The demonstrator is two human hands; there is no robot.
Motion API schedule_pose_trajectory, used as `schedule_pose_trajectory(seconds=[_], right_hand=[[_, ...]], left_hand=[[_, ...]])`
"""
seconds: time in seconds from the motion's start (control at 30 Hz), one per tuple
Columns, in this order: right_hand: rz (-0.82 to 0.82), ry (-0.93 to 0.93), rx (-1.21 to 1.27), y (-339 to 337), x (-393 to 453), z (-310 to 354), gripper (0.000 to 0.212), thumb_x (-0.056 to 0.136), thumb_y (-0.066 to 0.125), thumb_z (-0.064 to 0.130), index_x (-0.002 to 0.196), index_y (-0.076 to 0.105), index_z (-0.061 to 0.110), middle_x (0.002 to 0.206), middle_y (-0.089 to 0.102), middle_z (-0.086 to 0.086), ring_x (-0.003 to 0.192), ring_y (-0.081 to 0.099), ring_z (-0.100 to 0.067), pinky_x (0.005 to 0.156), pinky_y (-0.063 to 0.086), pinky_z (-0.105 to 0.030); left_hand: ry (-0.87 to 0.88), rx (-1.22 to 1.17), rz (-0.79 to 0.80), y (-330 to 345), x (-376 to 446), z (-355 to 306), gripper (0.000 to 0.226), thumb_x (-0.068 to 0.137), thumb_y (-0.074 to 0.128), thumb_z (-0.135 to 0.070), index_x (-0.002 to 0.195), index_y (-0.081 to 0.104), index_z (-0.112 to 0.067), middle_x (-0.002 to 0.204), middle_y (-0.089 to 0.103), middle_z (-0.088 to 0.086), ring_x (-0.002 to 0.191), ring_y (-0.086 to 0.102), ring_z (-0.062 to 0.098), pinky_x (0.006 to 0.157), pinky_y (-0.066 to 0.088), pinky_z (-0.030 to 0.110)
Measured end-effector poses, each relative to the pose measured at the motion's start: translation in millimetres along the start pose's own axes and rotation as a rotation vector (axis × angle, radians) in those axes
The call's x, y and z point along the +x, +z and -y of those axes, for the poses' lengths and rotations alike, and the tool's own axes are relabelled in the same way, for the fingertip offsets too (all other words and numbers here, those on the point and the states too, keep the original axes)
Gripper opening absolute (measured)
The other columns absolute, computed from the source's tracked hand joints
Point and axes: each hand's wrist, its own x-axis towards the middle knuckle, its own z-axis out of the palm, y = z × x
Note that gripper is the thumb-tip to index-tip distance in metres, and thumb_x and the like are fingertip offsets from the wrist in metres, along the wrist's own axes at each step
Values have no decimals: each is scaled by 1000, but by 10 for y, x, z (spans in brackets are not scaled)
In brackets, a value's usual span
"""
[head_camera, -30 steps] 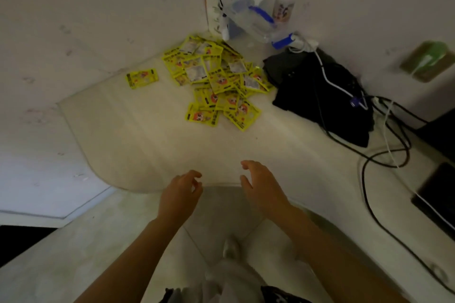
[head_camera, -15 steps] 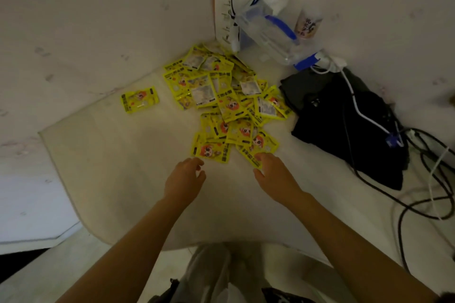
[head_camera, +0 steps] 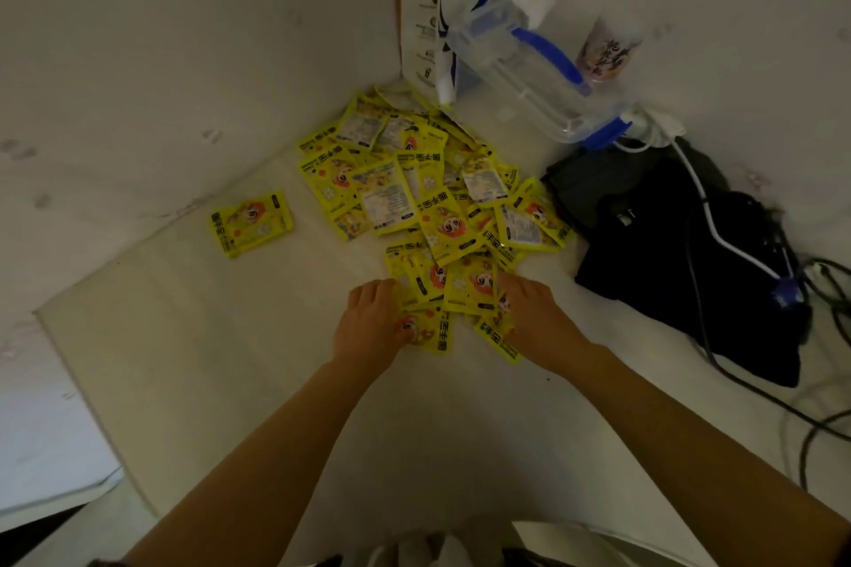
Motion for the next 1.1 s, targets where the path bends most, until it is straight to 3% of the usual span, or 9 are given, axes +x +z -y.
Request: schedule_pose_trajectory(seconds=[0.13,0.3,0.5,0.67,0.8,0.93,1.0,1.07,1.1], right_hand=[[41,-15,-57,-48,97,-17,71,93,52,16,151,11,14,154,24,-9,142,15,-38,110,31,-50],[8,-39,-139,16,74,-96,65,92,53,22,148,21,15,152,28,-7,138,23,-37,110,32,-44],[-88,-9,-199,231,-111,-220,56,82,65,37,130,48,13,128,49,-11,123,39,-34,104,35,-37],[-66,7,-174,289,-231,-232,70,80,63,49,138,37,21,121,47,-8,115,40,-28,97,36,-34],[-30,16,-179,279,-277,-191,70,80,61,52,138,35,22,118,44,-6,105,43,-25,88,38,-33],[27,22,-260,247,-289,-149,55,87,54,46,135,40,22,120,48,-6,108,47,-26,90,38,-36],[104,26,-334,248,-310,-104,33,92,50,35,121,52,19,118,52,-6,110,48,-28,100,33,-45],[148,13,-367,249,-320,-48,7,92,52,25,91,55,19,110,56,-4,108,51,-28,106,27,-53],[157,1,-349,240,-329,-17,10,91,53,24,83,52,20,105,56,-4,105,54,-27,104,30,-51]], left_hand=[[-11,-49,5,72,48,-6,63,82,69,-31,135,40,-15,137,45,6,132,34,24,99,40,36],[-74,-35,-54,145,-57,52,62,78,72,-37,130,47,-13,129,51,5,127,40,23,98,38,32],[-60,102,-79,157,-263,180,64,72,76,-40,127,55,-14,126,53,6,123,44,28,102,37,37],[61,132,94,174,-263,192,63,84,65,-24,141,40,-20,150,36,-1,142,27,19,116,24,34],[69,210,159,159,-277,117,68,85,64,-36,144,34,-24,149,35,-2,137,32,20,113,25,34],[-32,279,219,119,-327,84,71,83,64,-43,144,30,-28,135,41,0,123,40,23,103,30,39],[-108,212,230,115,-340,108,65,81,65,-45,137,37,-29,127,47,-1,119,45,21,98,30,40],[-156,189,210,92,-356,142,58,79,65,-50,128,44,-27,123,49,-1,116,46,20,95,30,39],[-167,207,194,81,-366,168,57,77,65,-52,125,46,-27,123,47,-2,115,44,20,95,30,38]])
